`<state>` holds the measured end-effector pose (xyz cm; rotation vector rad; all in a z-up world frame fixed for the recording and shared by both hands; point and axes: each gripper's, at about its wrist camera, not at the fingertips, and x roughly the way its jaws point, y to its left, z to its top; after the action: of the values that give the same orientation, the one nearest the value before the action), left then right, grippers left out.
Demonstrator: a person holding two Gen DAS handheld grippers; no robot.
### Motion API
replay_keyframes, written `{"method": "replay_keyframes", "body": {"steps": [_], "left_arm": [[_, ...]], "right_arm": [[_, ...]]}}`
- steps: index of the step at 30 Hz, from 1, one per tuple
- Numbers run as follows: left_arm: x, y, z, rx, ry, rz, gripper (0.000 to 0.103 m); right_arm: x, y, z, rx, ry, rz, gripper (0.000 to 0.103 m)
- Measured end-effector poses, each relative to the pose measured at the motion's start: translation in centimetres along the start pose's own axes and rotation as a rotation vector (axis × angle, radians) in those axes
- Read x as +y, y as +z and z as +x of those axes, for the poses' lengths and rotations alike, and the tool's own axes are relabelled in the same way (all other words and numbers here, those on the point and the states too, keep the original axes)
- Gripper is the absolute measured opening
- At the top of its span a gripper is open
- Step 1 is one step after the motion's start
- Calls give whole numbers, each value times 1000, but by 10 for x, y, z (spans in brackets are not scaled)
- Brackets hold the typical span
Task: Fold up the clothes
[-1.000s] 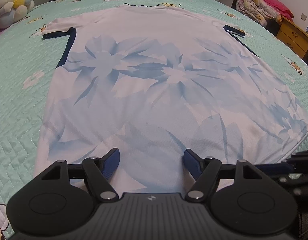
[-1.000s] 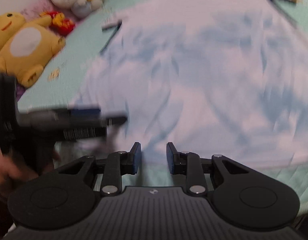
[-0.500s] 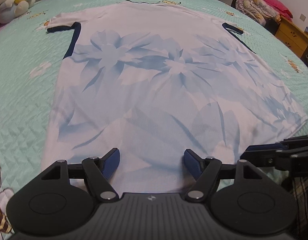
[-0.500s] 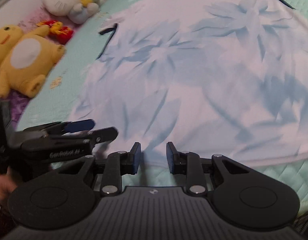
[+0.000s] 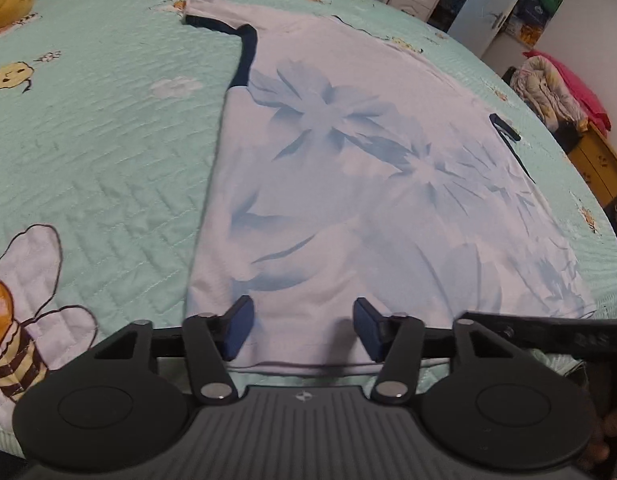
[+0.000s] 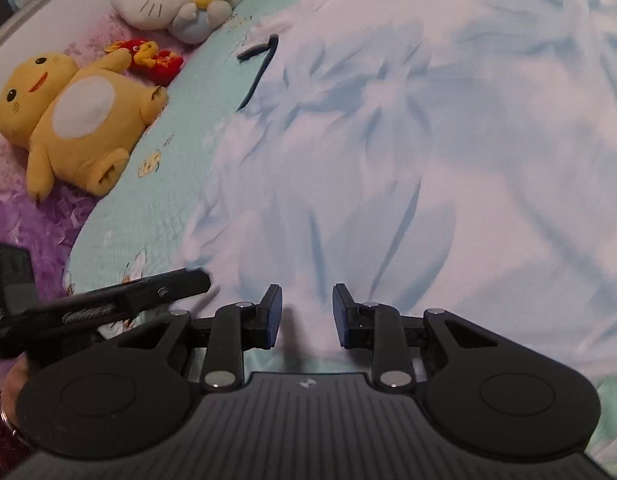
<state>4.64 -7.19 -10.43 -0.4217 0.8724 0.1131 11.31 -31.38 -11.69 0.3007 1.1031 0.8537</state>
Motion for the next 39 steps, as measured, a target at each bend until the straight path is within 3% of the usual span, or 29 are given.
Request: {"method": "replay_keyframes", "body": {"steps": [8, 12, 17, 20, 23, 24, 29, 33, 39], "left_arm": [[17, -2, -8, -17, 11, -52, 55], [18, -1, -13, -23, 4, -58, 55], [17, 11, -31, -109, -95, -107, 56], [16, 17, -23, -131, -138, -113, 59], [25, 11, 9, -57, -55, -156, 56], [28, 7, 12, -71, -48, -156, 56], [23, 11, 4, -62, -36, -138, 57], [26, 10, 0, -70, -49, -154, 61], [33, 4, -7, -63, -33, -166, 60]], "right_arm": [[12, 16, -19, -76, 73, -5, 30], [5, 7, 9, 17, 97, 36, 29], [5, -10, 7, 37, 160, 91, 30], [8, -11, 3, 12, 166, 91, 30], [0, -14, 9, 30, 152, 131, 29], [-3, -16, 10, 30, 155, 147, 28], [4, -13, -4, -26, 143, 114, 30], [8, 1, -9, -76, 196, 115, 30], [-5, -4, 31, 35, 192, 210, 28]]}}
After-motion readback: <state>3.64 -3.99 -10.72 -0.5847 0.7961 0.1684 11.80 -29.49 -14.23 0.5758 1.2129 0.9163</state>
